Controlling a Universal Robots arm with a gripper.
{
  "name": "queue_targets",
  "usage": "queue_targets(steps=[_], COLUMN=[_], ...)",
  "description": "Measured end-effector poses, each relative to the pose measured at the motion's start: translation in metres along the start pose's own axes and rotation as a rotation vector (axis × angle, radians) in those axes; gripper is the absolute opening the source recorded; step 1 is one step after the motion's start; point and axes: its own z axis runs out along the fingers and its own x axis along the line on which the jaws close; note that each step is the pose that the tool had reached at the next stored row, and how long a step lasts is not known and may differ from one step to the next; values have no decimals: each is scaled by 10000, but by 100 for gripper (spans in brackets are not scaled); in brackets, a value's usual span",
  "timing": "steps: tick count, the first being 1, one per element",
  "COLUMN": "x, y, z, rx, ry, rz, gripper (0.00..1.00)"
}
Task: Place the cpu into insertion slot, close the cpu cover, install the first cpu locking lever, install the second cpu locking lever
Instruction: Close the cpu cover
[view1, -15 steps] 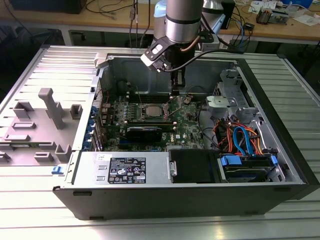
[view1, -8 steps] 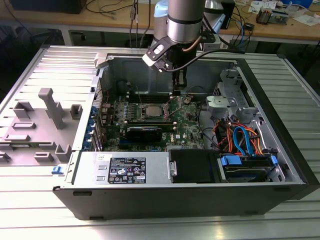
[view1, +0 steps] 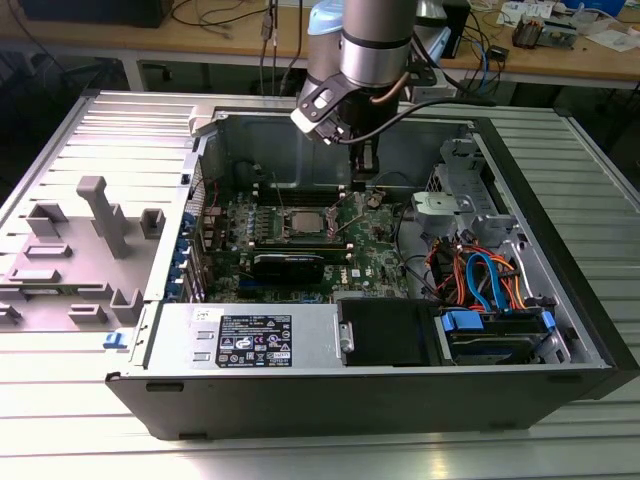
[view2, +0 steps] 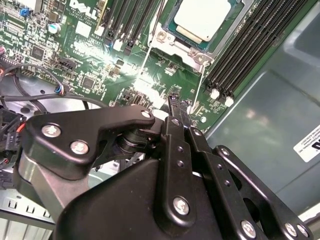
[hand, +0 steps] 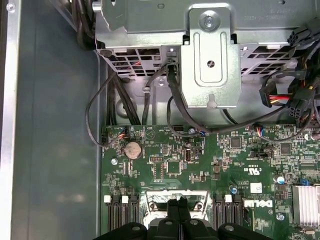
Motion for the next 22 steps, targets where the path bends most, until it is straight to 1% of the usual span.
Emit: queue_targets(steps=[17, 22], x=[1, 1], y=[106, 124], z=[5, 5], rx=[0, 0], ry=[0, 0], rz=[-1, 1], gripper=[11, 11])
